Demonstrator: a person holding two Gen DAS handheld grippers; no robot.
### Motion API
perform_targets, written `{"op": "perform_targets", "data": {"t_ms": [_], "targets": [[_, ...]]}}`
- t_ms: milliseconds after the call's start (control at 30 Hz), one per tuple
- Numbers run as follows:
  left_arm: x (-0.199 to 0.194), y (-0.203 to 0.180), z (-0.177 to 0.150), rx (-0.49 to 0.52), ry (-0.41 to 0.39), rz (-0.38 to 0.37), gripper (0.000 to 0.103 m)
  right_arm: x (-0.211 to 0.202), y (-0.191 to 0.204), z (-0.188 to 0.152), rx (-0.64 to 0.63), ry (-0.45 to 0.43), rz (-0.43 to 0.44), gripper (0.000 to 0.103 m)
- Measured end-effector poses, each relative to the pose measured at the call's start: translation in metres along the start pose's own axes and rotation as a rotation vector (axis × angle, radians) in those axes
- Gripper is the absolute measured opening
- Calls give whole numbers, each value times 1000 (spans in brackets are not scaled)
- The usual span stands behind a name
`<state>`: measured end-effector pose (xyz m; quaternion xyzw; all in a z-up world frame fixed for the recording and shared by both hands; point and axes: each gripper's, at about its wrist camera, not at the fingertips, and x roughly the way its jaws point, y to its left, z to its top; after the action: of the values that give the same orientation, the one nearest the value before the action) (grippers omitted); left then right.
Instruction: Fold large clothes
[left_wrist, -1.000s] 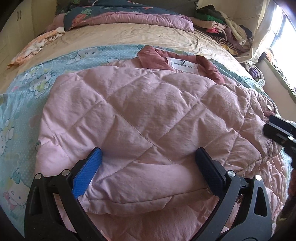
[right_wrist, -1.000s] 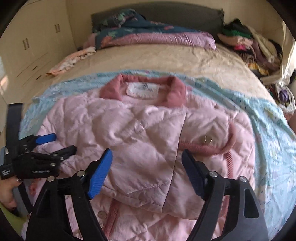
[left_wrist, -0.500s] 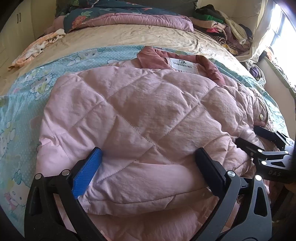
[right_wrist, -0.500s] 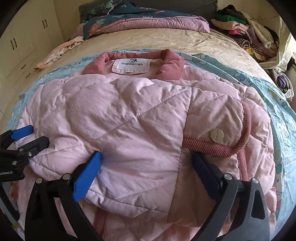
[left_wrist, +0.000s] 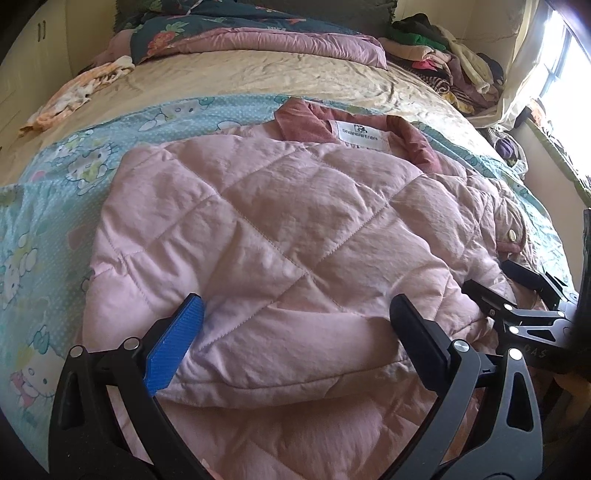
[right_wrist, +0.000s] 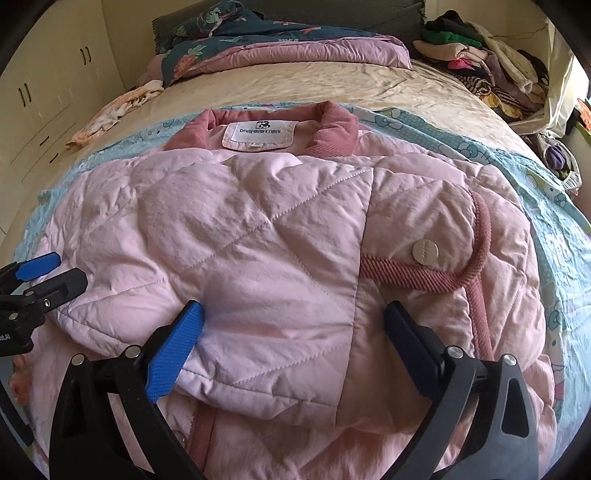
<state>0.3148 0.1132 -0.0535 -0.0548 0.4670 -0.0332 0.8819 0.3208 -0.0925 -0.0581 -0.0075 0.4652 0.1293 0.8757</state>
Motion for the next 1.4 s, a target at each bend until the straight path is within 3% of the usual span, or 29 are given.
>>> {"op": "perform_targets", "data": {"t_ms": [467,967,1300,1400], "targets": [[-26,-2,-9,-20,-28,12,94,-19,0,-16,26,-8,6,98],[-60,0,-18,-52,-55,-8,94,-73,1,-28,61,-49,70,99],[-89,-6,-22,-49,-96,-15,94,-112,5,-30,61,-102,81,99],[-98,-8,-24,-47,-108,-18,94,-124,8,-32,44,-127,50,99]]}}
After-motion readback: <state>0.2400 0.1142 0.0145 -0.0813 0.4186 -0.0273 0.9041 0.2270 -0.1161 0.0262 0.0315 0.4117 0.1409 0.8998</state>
